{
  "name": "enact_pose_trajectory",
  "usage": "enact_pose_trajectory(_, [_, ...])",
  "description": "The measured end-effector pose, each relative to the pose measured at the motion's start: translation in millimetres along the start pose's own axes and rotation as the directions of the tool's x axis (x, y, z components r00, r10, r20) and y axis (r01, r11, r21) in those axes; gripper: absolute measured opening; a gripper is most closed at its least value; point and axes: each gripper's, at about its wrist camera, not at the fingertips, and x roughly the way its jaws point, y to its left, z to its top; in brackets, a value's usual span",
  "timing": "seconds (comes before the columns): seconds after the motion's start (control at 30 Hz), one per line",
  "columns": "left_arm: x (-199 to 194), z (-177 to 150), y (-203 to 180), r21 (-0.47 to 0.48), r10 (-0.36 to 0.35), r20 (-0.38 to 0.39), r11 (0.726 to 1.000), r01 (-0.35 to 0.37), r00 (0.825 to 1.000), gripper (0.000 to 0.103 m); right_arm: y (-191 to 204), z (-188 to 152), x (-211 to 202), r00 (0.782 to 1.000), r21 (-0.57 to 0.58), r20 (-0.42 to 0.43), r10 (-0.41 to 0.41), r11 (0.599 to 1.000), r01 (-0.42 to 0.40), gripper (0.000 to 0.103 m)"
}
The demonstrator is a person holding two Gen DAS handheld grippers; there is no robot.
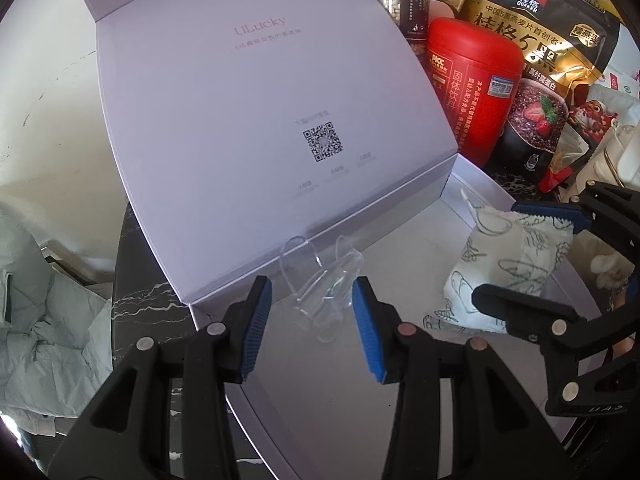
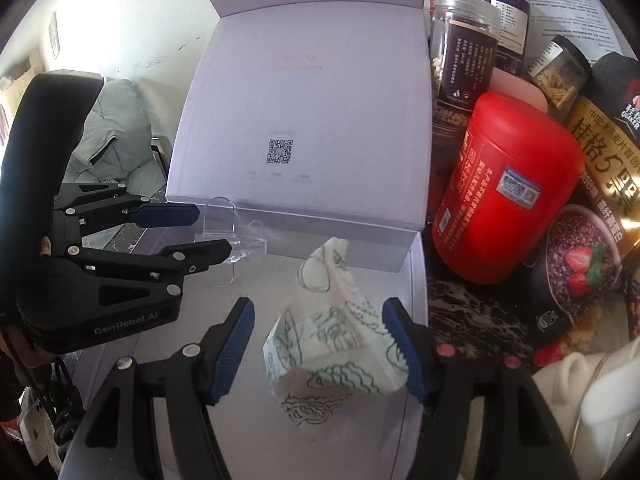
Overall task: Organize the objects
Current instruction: 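Open the right gripper to drop the pouch in the box while the left releases the stand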
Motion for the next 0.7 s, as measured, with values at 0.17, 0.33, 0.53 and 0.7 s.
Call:
enact_pose_trajectory(0.17, [-13.5, -0.1, -4.8, 0.008, 0.027, 0.028, 1.000, -0.027, 0.999, 0.056, 6.3, 0.6, -15.0, 1.000, -0.029, 0.021, -0.021, 0.999, 0.022, 0.067])
enact_pose_trajectory(0.33, [-31.0, 1.3, -9.0, 0.008, 0.044, 0.056, 0.999, -0.045, 0.997, 0.062, 11.9, 0.2, -32.1, 0.998, -0.029, 0.035, -0.048, 0.998, 0.049, 0.068])
enact_pose_trajectory(0.53, [-45.9, 0.1, -5.1, -0.015, 0.046, 0.079, 0.999, -0.045, 0.996, 0.062, 14.2, -2.5, -62.4, 0.994, -0.023, 0.068, -0.084, 0.996, 0.086, 0.072])
enact_pose_trajectory(0.7, [-77.4, -6.8, 4.6, -0.021, 0.054, 0.108, 0.998, -0.052, 0.993, 0.062, 17.8, -0.5, -83.5, 0.990, -0.022, 0.098, -0.103, 0.994, 0.106, 0.072])
